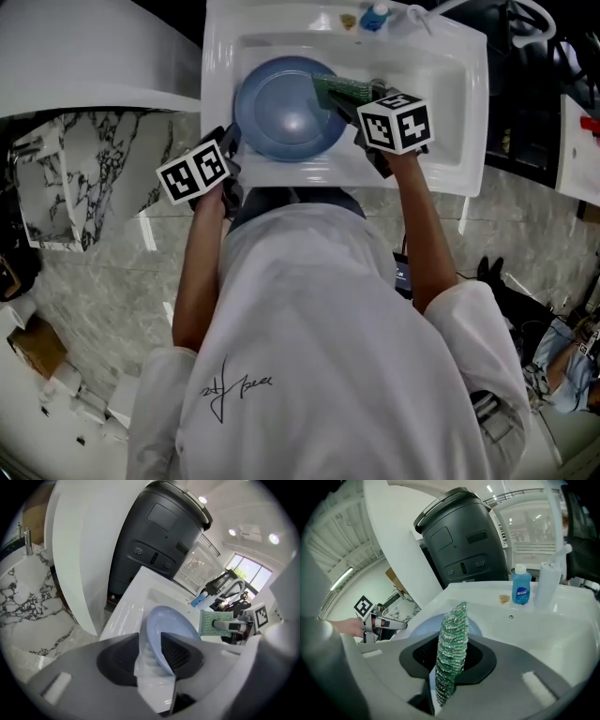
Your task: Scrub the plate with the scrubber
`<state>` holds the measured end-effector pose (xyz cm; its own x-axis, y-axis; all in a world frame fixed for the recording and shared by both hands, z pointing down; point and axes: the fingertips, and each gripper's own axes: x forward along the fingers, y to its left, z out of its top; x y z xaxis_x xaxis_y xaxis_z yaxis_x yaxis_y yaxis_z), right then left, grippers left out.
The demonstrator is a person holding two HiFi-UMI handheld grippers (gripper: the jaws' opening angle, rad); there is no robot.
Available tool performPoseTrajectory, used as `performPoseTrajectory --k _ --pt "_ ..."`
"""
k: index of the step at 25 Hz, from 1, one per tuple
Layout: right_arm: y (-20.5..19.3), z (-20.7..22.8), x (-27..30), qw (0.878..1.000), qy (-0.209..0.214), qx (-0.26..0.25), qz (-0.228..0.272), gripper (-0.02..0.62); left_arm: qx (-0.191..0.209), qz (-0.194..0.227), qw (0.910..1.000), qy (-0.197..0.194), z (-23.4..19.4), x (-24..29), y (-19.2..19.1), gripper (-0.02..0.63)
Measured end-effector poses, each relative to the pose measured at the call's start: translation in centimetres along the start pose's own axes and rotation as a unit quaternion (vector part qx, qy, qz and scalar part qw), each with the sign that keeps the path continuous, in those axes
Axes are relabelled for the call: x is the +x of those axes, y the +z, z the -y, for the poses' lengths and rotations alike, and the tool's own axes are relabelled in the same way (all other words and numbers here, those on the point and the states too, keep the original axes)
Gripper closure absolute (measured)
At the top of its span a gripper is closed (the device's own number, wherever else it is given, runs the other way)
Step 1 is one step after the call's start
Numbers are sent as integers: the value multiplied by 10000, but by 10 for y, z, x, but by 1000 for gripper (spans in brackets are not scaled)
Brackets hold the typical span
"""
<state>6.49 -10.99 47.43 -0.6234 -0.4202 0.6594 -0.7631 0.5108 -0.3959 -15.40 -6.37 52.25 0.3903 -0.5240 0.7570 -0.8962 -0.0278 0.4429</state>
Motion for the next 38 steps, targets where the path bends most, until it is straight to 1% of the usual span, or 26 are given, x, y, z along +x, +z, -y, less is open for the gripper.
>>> performPoseTrajectory --k 4,7,10,13,16,19,22,29,32,35,38 --pt "8 -14 -16 9989 -171 77 425 528 191 162 9993 -276 8 -22 11 456" --pt "19 -25 -32 9959 -384 -16 820 528 356 348 9968 -626 21 -39 23 456" --pt "29 -38 -52 9906 -607 -67 1221 528 574 542 9925 -929 34 -57 35 456" --pt "41 -58 -76 9836 -610 -147 1688 528 796 684 9881 -1122 44 -72 42 456" --pt "51 -77 -97 9770 -701 -363 1979 528 1101 930 9814 -1272 57 -88 55 456" --pt "56 -90 -114 9709 -863 -436 2191 528 1411 1211 9729 -1372 66 -105 68 456" --pt "60 -105 -127 9645 -1012 -484 2390 528 1613 1480 9649 -1448 71 -124 77 456" --pt "58 -138 -153 9504 -1240 -569 2796 528 1687 1975 9522 -1605 74 -165 78 457" --pt "59 -150 -167 9411 -1391 -641 3016 528 1763 2182 9460 -1625 74 -178 80 480" --pt "59 -163 -177 9335 -1456 -678 3207 528 1859 2366 9392 -1653 74 -190 81 511" --pt "59 -174 -185 9238 -1633 -752 3381 528 2038 2548 9309 -1644 75 -202 85 523"
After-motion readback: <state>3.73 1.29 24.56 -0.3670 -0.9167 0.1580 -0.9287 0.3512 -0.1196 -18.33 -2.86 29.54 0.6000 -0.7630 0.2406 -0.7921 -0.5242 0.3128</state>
